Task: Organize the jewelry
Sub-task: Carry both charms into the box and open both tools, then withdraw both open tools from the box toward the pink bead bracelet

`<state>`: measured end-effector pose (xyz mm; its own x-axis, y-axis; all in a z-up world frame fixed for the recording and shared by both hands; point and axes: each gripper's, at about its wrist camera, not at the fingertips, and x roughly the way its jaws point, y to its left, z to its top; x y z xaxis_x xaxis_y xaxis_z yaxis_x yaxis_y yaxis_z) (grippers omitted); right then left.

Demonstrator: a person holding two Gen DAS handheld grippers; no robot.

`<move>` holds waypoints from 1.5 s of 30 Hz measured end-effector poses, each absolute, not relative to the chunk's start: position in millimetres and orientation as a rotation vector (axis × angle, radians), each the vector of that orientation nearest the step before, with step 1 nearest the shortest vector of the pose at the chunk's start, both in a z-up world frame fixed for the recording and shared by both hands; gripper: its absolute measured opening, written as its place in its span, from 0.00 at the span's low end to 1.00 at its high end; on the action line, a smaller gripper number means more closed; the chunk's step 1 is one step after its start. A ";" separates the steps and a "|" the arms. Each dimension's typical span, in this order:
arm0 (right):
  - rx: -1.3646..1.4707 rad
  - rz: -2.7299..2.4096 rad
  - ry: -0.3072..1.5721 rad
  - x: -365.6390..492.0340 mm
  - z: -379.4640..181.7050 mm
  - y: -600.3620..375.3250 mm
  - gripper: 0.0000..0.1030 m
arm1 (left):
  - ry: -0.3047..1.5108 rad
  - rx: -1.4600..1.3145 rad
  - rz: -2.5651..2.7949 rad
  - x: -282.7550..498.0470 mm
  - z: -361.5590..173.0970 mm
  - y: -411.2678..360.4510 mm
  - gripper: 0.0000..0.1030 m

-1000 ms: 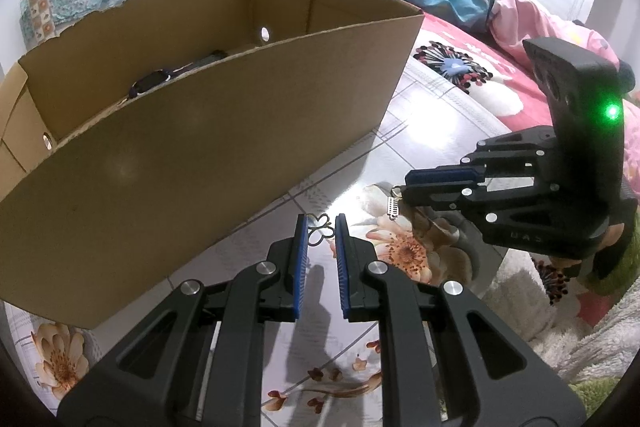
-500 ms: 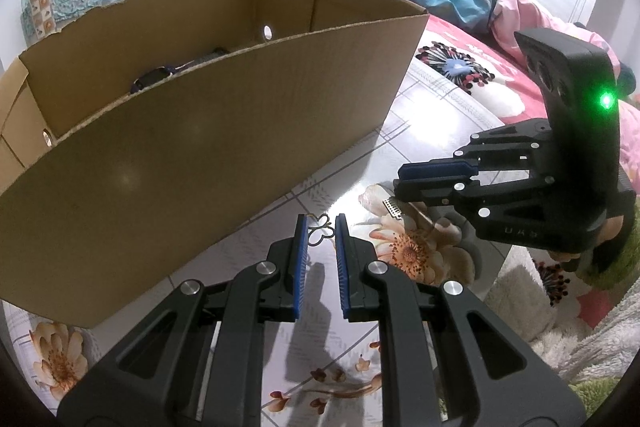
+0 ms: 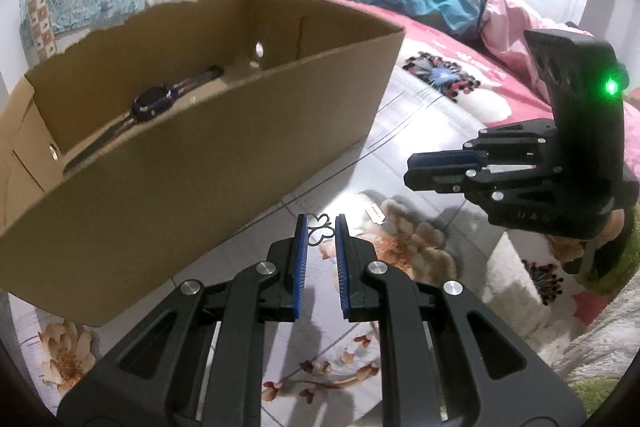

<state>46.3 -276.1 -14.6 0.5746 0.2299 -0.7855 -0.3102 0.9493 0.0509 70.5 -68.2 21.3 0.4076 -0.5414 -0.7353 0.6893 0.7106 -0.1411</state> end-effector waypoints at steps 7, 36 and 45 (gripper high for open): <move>-0.074 0.326 0.761 31.6 33.6 -271.2 0.11 | 0.749 0.143 -0.843 54.0 66.6 -59.4 0.12; -0.029 0.224 0.691 158.1 43.1 -234.4 0.16 | 0.833 0.144 -0.577 181.5 71.1 -71.0 0.14; 0.008 0.226 0.652 149.0 52.9 -242.3 0.35 | 0.800 0.138 -0.572 172.8 79.2 -67.4 0.30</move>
